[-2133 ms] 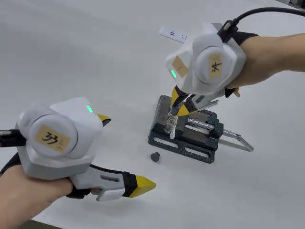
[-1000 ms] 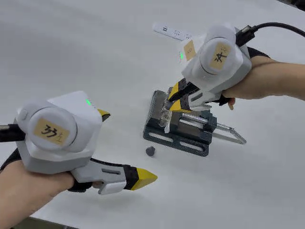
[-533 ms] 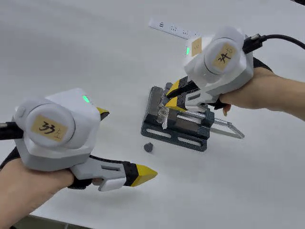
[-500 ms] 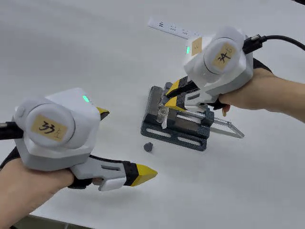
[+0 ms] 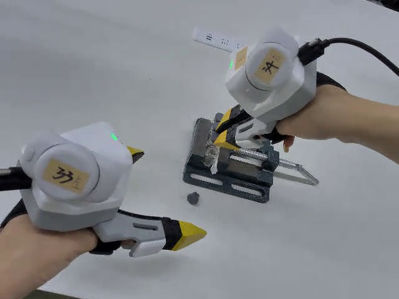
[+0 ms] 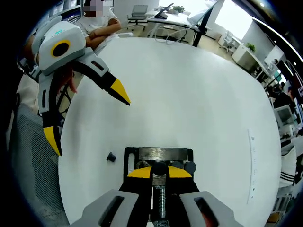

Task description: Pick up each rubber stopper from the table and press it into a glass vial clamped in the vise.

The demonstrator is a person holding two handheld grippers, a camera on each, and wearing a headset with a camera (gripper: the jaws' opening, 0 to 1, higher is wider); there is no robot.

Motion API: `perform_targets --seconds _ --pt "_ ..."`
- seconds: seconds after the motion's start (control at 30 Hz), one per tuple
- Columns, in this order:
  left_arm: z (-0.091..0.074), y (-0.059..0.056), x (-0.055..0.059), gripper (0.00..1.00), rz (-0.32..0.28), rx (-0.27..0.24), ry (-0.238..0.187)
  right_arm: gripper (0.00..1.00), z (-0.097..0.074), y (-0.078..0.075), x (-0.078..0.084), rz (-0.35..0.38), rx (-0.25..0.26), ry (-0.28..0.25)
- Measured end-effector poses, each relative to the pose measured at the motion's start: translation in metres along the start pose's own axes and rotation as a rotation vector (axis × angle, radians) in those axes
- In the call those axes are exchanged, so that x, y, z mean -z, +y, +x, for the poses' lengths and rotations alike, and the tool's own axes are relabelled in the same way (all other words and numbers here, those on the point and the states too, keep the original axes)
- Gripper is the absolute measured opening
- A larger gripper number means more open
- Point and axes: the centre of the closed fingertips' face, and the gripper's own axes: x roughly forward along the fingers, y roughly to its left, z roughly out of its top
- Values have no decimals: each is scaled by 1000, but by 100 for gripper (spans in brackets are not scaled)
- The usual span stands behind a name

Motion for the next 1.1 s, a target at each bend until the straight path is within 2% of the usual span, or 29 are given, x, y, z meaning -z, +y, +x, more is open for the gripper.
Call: perform_targets --seconds 0.07,0.2,0.5,0.9,1.1 --pt "-1 0 0 92 3 0 0 4 -1 -1 -1 -4 -19 6" --pt "-1 1 1 92 3 -2 3 4 -1 1 0 -86 -43 22" --pt "-2 2 2 92 -1 -9 3 6 -1 0 2 -136 -57 6" --pt "-1 2 0 92 1 -10 2 8 -3 -1 1 -162 -50 -7" --pt "-3 7 -1 92 7 -25 -5 8 -17 -3 -6 -162 -49 -34"
